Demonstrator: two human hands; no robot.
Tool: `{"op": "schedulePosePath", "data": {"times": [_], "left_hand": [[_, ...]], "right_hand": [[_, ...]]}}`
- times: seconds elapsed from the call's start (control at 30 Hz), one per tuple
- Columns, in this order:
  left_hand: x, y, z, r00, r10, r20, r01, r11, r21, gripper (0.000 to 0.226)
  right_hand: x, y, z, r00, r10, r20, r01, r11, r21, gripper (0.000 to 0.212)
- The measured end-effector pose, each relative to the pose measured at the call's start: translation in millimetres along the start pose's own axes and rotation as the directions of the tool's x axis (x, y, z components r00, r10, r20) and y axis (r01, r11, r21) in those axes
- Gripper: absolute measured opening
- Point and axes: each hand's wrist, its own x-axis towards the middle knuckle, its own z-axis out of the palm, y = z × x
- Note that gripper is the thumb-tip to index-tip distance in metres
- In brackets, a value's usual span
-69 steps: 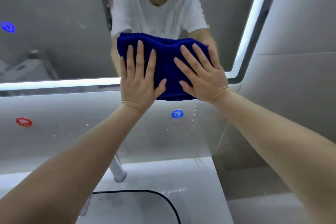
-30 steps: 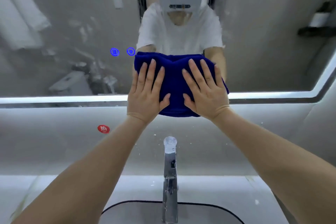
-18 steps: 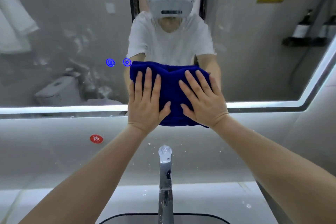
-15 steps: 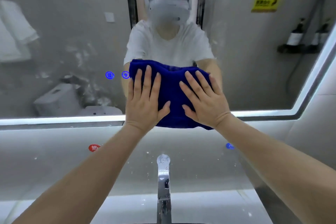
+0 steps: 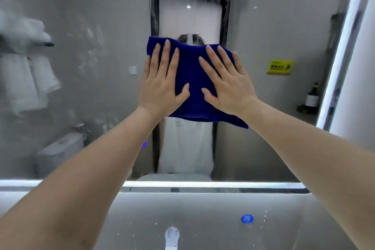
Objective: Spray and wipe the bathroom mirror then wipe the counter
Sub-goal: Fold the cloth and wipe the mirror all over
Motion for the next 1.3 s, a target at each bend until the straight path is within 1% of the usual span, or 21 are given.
{"op": "schedulePosePath", "data": {"times": [0.13, 0.3, 0.37, 0.47, 0.6, 0.77, 0.87, 0.97, 1.13, 1.2, 1.3], "left_hand": [[8.8, -0.3, -1.3, 1.000, -0.006, -0.008, 0.006, 1.000, 0.021, 0.079], [1.6, 1.1, 0.3, 1.000, -0.004, -0.004, 0.005, 0.999, 0.036, 0.079], [-4.5, 1.5, 2.5, 1.000, 0.003, -0.002, -0.003, 0.999, 0.038, 0.079], [-24.0, -0.1, 5.9, 0.999, 0.045, 0.019, -0.046, 0.997, 0.060, 0.083], [-69.4, 0.9, 15.9, 0.995, 0.074, 0.063, -0.077, 0.996, 0.047, 0.088], [-122.4, 3.3, 32.3, 0.993, 0.106, 0.058, -0.109, 0.993, 0.051, 0.088], [-138.7, 4.9, 36.7, 0.993, 0.098, 0.070, -0.101, 0.994, 0.045, 0.088], [-138.7, 5.2, 35.6, 0.993, 0.089, 0.077, -0.092, 0.995, 0.039, 0.089], [-134.8, 3.6, 33.4, 0.991, 0.073, 0.114, -0.077, 0.997, 0.028, 0.093], [-126.6, 3.6, 31.0, 0.993, 0.062, 0.102, -0.065, 0.998, 0.024, 0.094], [-87.5, -0.5, 22.8, 0.998, 0.057, 0.038, -0.058, 0.998, 0.016, 0.092]], "right_hand": [[8.0, 1.7, -2.1, 0.999, 0.034, 0.005, -0.034, 0.999, -0.001, 0.068], [0.4, -17.8, 2.3, 0.984, 0.179, 0.006, -0.179, 0.983, 0.044, 0.065], [-4.6, -23.3, 4.9, 0.979, 0.203, 0.001, -0.203, 0.978, 0.058, 0.064], [-21.1, -30.3, 10.3, 0.986, 0.167, 0.008, -0.167, 0.984, 0.067, 0.066], [-59.7, -50.6, 20.1, 0.993, 0.112, 0.048, -0.116, 0.990, 0.075, 0.076], [-105.6, -82.5, 35.2, 0.993, 0.112, 0.041, -0.115, 0.990, 0.085, 0.077], [-118.9, -93.1, 39.9, 0.992, 0.119, 0.043, -0.122, 0.990, 0.066, 0.076], [-118.7, -93.8, 40.9, 0.991, 0.129, 0.021, -0.130, 0.990, 0.051, 0.078], [-116.5, -91.3, 40.4, 0.992, 0.118, 0.037, -0.121, 0.988, 0.090, 0.081], [-107.1, -82.7, 38.0, 0.996, 0.090, 0.024, -0.091, 0.992, 0.089, 0.082], [-72.9, -61.4, 30.1, 0.994, 0.102, -0.024, -0.100, 0.992, 0.074, 0.080]]}}
